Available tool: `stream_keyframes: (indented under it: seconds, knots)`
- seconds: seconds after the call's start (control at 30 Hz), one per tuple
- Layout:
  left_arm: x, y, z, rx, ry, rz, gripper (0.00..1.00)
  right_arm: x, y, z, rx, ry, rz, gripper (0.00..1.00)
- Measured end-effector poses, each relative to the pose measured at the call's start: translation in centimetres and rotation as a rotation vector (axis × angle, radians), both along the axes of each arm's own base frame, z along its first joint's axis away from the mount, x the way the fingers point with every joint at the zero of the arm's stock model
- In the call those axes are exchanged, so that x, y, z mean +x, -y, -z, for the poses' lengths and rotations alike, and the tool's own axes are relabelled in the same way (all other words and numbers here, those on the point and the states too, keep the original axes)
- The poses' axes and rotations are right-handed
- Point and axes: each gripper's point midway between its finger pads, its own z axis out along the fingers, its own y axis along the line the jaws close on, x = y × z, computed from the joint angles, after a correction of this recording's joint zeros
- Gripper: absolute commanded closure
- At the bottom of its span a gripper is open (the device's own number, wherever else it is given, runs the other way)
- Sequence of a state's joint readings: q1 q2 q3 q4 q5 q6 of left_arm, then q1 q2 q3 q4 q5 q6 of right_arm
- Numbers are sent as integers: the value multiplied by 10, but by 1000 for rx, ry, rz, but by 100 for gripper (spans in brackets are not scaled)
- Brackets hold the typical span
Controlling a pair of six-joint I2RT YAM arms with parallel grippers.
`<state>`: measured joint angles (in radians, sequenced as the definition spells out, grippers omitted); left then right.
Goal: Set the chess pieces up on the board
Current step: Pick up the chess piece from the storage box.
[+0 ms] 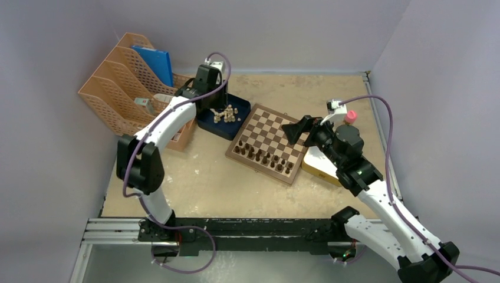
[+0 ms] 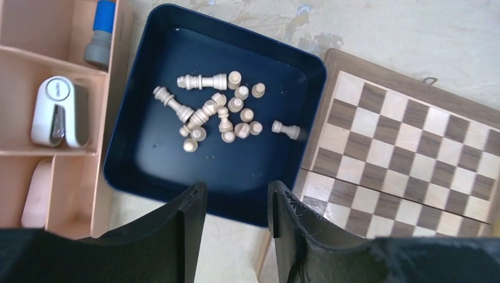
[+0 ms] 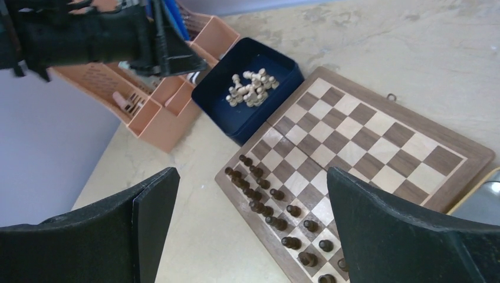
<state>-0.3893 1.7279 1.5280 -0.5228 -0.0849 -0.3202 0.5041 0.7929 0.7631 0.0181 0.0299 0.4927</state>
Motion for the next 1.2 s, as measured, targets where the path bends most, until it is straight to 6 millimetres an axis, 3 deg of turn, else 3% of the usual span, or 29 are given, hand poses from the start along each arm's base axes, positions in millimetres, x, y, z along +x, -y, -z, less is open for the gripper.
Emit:
stream_keyframes:
  seconds: [0.27, 0.47, 0.83, 1.2]
  knots:
    - [40, 13, 64, 88, -75, 56, 60, -1, -9, 11, -7, -33, -48, 4]
    - [51, 16, 100, 130, -111, 93, 64, -2, -10, 11, -6, -32, -52, 5]
    - [76, 21, 112, 126, -84, 120, 70, -2, -10, 11, -7, -32, -53, 5]
    - [79, 22, 123, 132, -103, 123, 74, 5, -12, 26, -38, -72, -49, 5]
